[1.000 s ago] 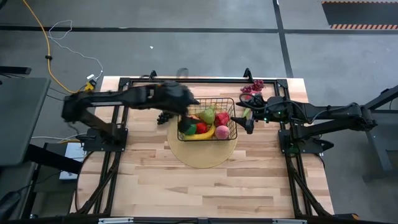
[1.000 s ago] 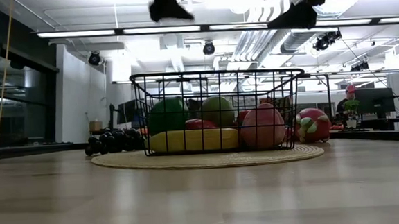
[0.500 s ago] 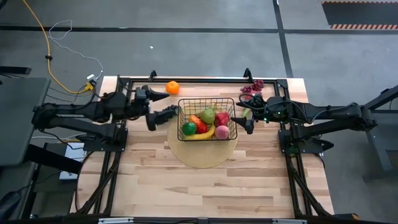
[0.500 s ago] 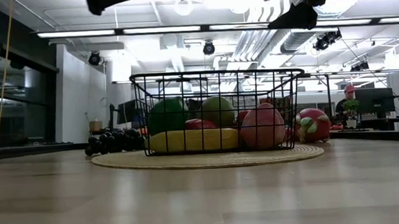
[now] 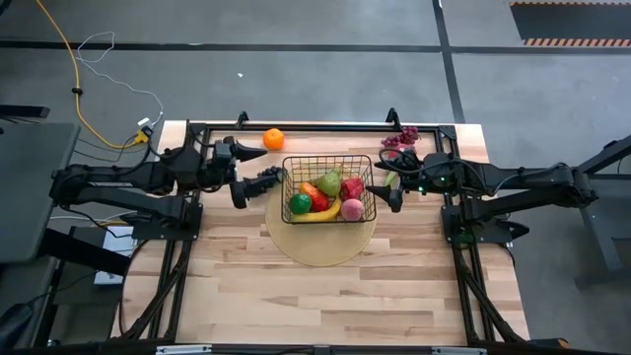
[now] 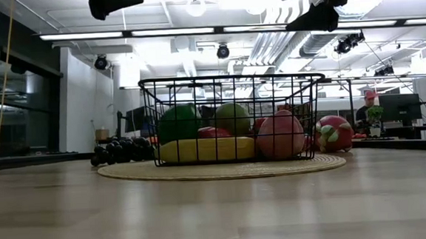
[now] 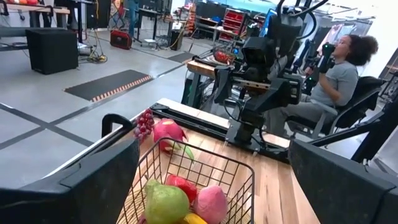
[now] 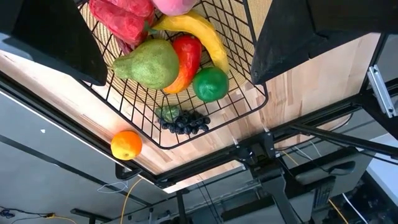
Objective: Build produce basket
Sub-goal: Put the violet grapes into the wire basket
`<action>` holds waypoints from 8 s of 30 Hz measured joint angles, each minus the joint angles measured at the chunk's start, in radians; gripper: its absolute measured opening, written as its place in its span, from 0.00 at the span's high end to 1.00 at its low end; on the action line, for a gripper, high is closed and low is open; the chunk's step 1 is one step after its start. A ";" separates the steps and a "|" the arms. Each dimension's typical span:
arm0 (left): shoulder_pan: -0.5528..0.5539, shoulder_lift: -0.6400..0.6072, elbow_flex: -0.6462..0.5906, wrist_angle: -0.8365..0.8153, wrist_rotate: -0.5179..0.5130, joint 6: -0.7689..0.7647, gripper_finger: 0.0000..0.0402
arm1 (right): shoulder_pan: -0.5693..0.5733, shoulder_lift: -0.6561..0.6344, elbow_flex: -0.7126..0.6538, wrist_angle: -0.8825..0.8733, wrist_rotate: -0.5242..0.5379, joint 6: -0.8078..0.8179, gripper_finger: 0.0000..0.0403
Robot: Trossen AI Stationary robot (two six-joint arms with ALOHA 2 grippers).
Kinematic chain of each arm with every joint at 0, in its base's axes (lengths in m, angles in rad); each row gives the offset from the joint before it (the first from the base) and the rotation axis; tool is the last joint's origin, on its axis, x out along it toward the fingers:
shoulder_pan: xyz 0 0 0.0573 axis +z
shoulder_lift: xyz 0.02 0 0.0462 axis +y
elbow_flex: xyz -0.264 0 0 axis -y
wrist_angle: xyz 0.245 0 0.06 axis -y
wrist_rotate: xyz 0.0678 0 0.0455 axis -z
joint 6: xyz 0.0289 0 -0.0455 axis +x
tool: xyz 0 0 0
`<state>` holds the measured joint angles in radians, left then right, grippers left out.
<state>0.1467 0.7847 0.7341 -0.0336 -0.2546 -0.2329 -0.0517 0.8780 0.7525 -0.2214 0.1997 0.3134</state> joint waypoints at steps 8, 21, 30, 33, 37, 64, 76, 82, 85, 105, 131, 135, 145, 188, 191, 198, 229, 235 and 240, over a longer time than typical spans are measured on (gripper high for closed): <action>0.000 0.003 0.000 0.000 0.000 0.000 0.01 | 0.000 0.000 0.000 0.000 0.000 0.000 0.04; 0.000 0.002 0.000 0.001 0.000 0.000 0.01 | 0.000 0.000 0.000 0.000 0.000 0.000 0.04; 0.000 0.002 0.000 0.001 0.000 0.000 0.01 | 0.000 0.000 0.000 0.000 0.000 0.000 0.04; 0.000 0.002 0.000 0.001 0.001 0.000 0.01 | 0.000 0.000 0.000 0.000 0.000 0.000 0.04; 0.000 0.002 0.000 0.001 0.014 0.000 0.01 | 0.000 0.000 0.000 0.000 0.000 0.000 0.04; 0.000 0.002 0.000 -0.020 0.043 0.097 0.01 | 0.000 0.000 0.000 0.000 0.000 -0.007 0.04; 0.000 0.002 0.000 -0.022 0.042 0.098 0.01 | 0.000 0.000 0.000 0.000 -0.001 0.001 0.04; 0.000 0.002 0.000 -0.022 0.042 0.098 0.01 | 0.000 0.000 0.000 0.000 -0.001 0.003 0.04; 0.000 0.002 0.000 -0.022 0.042 0.097 0.01 | 0.000 0.000 0.000 0.000 -0.001 0.003 0.04; 0.001 0.002 0.000 -0.022 0.041 0.097 0.01 | 0.000 0.000 0.000 0.000 0.000 -0.035 0.04; 0.001 0.002 0.000 -0.022 0.042 0.106 0.01 | 0.000 0.000 0.000 -0.015 0.000 0.016 0.04; 0.001 0.002 0.000 -0.023 0.042 0.106 0.01 | 0.000 0.000 0.000 -0.015 0.000 0.000 0.04; 0.042 0.059 0.059 -0.280 -0.152 -0.062 0.01 | 0.000 0.000 0.000 -0.015 0.000 0.000 0.04; 0.616 0.867 0.093 -0.482 0.200 0.289 0.17 | 0.000 0.000 0.000 -0.031 0.033 0.000 0.04; 0.617 0.866 0.093 -0.482 0.176 0.288 0.26 | 0.000 0.000 0.000 -0.031 0.033 0.000 0.04; 0.617 0.865 0.093 -0.484 0.142 0.253 0.45 | 0.000 0.000 0.000 -0.031 0.033 0.003 0.04; 0.227 0.023 0.092 -0.150 0.123 -0.065 0.64 | 0.000 0.000 0.000 -0.017 0.033 0.001 0.04; 0.009 0.077 0.092 -0.018 0.014 -0.072 0.64 | 0.000 0.000 0.000 0.019 0.033 -0.007 0.04; -0.080 0.140 0.092 0.053 -0.079 -0.044 0.64 | 0.000 0.000 0.000 0.020 0.033 -0.008 0.04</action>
<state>0.0664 0.9245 0.8261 0.0195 -0.3336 -0.2773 -0.0521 0.8776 0.7525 -0.2010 0.2325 0.3058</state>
